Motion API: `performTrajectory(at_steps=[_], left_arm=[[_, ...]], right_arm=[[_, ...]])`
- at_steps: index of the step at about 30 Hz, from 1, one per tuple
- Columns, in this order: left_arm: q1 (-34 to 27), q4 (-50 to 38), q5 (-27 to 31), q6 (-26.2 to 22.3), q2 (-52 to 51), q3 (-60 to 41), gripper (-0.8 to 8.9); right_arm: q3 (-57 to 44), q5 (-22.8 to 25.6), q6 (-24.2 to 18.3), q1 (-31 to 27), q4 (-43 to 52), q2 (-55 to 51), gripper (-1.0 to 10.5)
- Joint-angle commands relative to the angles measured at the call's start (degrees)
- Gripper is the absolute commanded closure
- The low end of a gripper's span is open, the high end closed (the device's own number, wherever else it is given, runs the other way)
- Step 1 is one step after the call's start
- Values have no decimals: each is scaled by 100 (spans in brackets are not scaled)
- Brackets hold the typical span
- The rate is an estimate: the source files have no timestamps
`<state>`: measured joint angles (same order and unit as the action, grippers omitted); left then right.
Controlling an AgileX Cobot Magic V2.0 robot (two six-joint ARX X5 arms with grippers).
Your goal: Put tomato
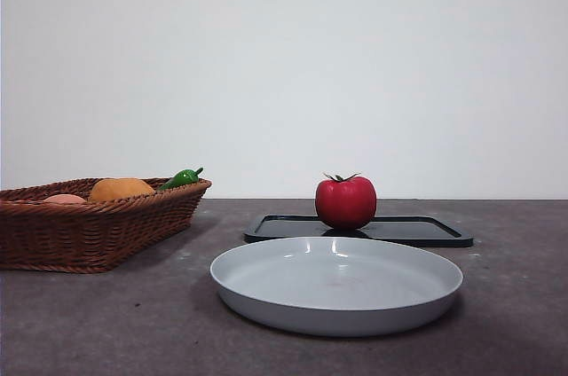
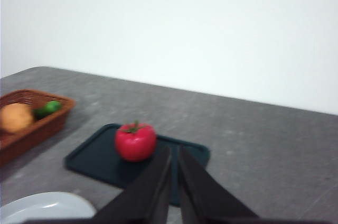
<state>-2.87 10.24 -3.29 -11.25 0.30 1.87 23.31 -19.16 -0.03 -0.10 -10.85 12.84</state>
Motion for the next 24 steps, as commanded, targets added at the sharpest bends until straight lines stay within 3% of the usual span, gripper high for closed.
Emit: performTrajectory(at_steps=[1, 9, 24], left_arm=[[-15, 48, 4, 24, -13, -120, 806], [-15, 48, 4, 24, -13, -120, 806], [-15, 48, 4, 24, -13, -120, 806]], right_arm=[[-503, 240, 57, 20, 525, -227, 935], [-1661, 1342, 273, 35, 1130, -931, 935], [-2271, 1495, 518, 35, 745, -1263, 935]])
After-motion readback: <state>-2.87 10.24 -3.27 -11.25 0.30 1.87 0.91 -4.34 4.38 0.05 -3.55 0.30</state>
